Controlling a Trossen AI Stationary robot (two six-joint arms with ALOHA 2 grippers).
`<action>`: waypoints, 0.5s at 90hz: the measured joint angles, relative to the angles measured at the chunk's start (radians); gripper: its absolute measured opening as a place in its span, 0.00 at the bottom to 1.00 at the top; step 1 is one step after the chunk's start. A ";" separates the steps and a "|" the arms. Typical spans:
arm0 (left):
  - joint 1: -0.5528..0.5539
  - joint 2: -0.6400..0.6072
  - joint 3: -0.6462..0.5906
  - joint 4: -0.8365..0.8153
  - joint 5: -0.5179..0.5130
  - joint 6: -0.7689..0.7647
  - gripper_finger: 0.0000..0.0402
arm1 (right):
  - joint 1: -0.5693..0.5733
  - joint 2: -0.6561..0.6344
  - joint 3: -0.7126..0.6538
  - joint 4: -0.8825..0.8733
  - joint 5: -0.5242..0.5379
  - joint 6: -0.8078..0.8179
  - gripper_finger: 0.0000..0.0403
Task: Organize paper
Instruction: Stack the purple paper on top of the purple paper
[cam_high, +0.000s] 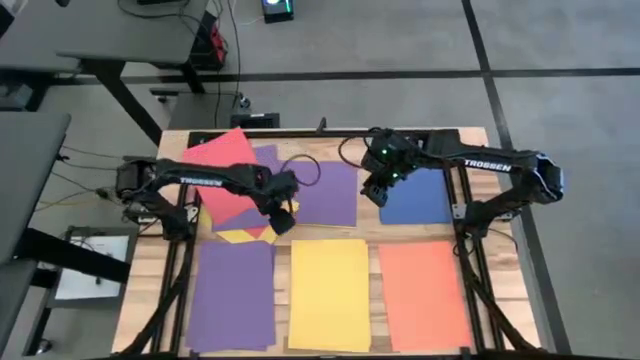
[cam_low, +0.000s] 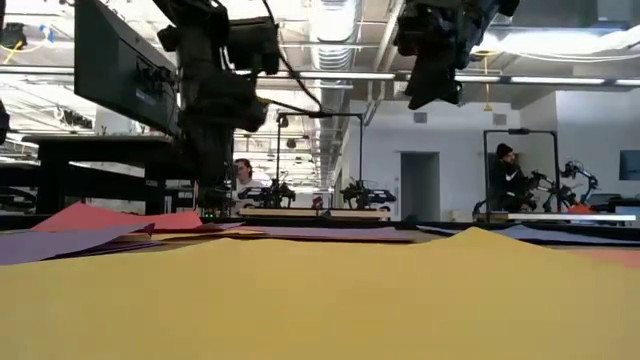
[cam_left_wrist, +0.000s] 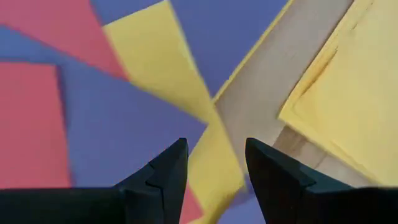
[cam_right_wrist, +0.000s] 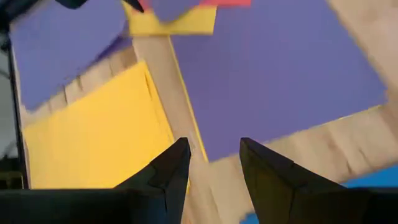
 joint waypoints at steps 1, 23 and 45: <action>-0.007 0.004 0.000 0.006 -0.009 -0.010 0.36 | 0.002 0.000 0.000 -0.004 0.000 -0.004 0.34; -0.080 0.095 0.001 0.011 -0.100 -0.142 0.36 | 0.017 0.000 0.000 -0.037 0.000 -0.073 0.34; -0.085 0.166 0.001 0.009 -0.153 -0.162 0.36 | 0.017 0.000 0.001 -0.041 0.000 -0.076 0.34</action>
